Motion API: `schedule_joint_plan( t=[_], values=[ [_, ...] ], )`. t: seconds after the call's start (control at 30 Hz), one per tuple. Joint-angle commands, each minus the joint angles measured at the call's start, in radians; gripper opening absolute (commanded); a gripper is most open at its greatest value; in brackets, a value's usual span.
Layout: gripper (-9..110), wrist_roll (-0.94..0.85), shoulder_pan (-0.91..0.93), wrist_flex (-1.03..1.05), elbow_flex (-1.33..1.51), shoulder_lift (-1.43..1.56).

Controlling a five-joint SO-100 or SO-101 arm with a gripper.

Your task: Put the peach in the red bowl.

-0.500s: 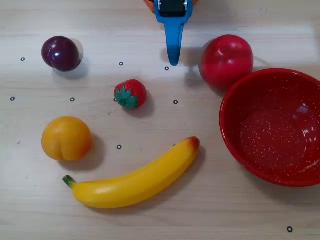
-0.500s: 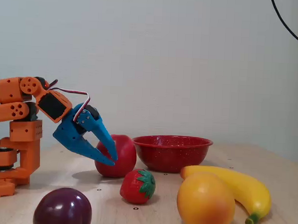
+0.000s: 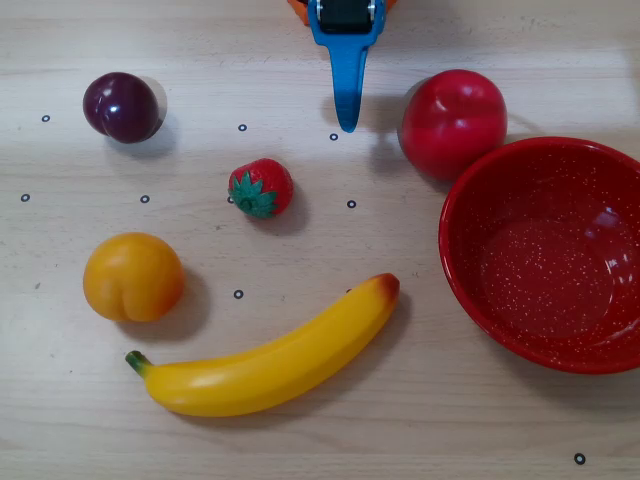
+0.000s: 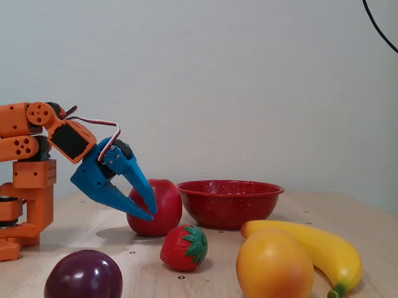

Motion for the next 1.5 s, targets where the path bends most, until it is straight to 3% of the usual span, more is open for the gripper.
schedule_joint_plan(
  t=[0.0, 0.4, 1.27, 1.47],
  values=[
    [0, 0.035, -0.015, -0.048, -0.023, -0.06],
    [0, 0.064, -0.078, 0.02, -0.569, -0.652],
    [0, 0.38, -0.414, 0.675, -1.937, -1.566],
    [11, 0.466, -0.506, 0.819, -2.237, -1.802]
  ],
)
